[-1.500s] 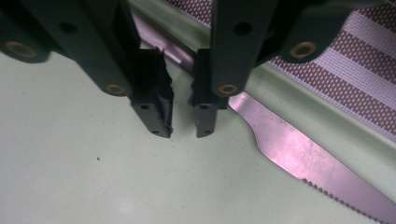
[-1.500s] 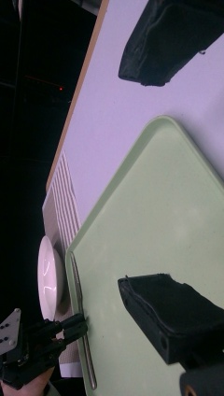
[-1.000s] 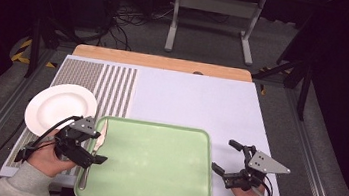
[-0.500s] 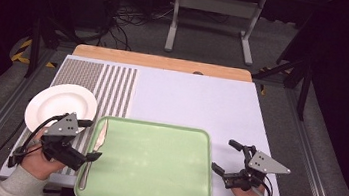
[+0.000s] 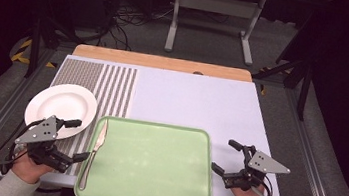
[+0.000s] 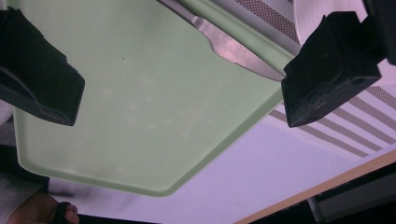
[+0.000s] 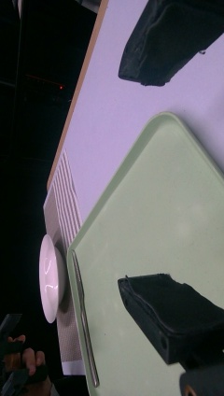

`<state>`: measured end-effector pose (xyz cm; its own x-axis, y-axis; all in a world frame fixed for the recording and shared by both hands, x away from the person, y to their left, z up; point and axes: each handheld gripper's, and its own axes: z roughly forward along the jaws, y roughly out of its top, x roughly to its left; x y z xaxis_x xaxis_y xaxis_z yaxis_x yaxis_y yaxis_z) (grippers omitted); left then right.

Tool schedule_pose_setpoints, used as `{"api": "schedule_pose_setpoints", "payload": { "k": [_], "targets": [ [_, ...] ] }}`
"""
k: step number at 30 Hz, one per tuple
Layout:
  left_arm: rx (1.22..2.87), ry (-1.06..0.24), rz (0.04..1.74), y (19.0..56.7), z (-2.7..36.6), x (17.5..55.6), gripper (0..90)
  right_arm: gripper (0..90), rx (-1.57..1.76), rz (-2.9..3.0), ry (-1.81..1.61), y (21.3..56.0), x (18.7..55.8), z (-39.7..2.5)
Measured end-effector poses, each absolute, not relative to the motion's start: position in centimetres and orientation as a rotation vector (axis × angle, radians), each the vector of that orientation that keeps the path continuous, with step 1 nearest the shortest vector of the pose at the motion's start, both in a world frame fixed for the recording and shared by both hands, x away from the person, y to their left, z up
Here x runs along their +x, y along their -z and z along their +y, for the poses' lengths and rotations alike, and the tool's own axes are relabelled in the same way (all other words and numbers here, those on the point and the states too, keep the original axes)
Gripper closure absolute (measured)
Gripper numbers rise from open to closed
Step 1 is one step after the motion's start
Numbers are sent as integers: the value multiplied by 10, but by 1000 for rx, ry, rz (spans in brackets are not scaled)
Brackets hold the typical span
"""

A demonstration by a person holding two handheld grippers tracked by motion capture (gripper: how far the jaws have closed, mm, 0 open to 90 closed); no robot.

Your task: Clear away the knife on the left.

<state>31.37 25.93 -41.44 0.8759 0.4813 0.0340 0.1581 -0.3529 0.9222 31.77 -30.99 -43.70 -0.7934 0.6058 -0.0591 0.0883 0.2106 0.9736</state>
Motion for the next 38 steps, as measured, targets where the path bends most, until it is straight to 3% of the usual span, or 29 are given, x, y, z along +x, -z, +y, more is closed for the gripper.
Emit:
{"api": "schedule_pose_setpoints", "payload": {
  "k": [11, 19, 38],
  "targets": [
    [1811, -358, 551, 445, 282, 313, 3, 29, 645, 2070, -1611, 438, 318, -310],
    [1867, -328, 588, 466, 283, 315, 3, 29, 660, 2077, -1617, 441, 319, -310],
    [1796, -346, 602, 460, 282, 312, 3, 29, 663, 2081, -1626, 442, 319, -310]
  ]
}}
